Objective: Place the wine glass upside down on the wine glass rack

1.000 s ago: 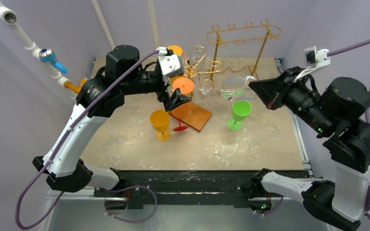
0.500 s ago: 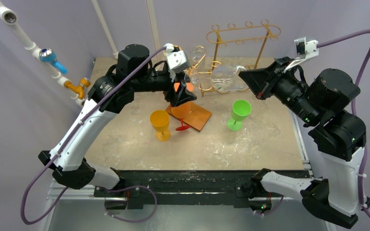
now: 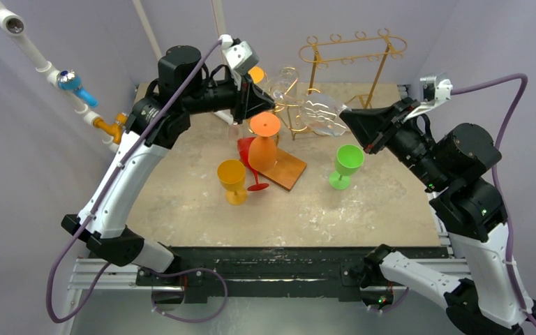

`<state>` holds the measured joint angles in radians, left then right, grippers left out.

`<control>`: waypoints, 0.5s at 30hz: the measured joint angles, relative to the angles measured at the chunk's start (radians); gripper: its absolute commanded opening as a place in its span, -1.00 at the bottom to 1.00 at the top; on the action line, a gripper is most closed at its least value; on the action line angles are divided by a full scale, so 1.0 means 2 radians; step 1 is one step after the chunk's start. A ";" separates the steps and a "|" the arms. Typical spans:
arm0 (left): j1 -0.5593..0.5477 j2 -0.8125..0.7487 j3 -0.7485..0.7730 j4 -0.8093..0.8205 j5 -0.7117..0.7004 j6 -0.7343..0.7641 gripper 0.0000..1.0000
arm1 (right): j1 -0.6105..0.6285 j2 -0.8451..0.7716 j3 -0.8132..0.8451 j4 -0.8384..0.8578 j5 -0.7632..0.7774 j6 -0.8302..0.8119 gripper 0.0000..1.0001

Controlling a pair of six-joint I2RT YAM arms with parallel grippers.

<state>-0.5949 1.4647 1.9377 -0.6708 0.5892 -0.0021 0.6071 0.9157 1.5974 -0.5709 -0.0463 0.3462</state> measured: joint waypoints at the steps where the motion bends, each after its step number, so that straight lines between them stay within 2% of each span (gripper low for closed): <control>1: 0.002 0.001 0.004 -0.001 0.002 0.001 -0.88 | 0.000 0.000 -0.004 0.008 -0.002 0.000 -1.00; 4: 0.006 0.002 0.009 -0.002 0.005 0.003 -0.45 | -0.001 -0.003 -0.019 0.034 -0.004 0.000 -1.00; 7: 0.006 0.002 0.010 -0.001 0.012 0.009 -0.39 | -0.002 -0.008 -0.037 0.057 -0.011 0.014 -1.00; 10: 0.006 0.002 0.009 -0.002 0.012 0.011 -0.54 | -0.002 -0.010 -0.050 0.075 -0.015 0.024 -1.00; 13: 0.007 0.002 0.009 -0.002 0.007 0.015 -0.95 | -0.003 -0.015 -0.059 0.085 -0.017 0.028 -1.00; 15: 0.007 0.002 0.009 0.001 0.002 0.012 -1.00 | -0.003 -0.018 -0.063 0.084 -0.026 0.027 -0.97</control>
<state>-0.5800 1.4681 1.9556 -0.6682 0.5941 0.0216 0.6018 0.8795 1.4712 -0.4019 -0.0978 0.4007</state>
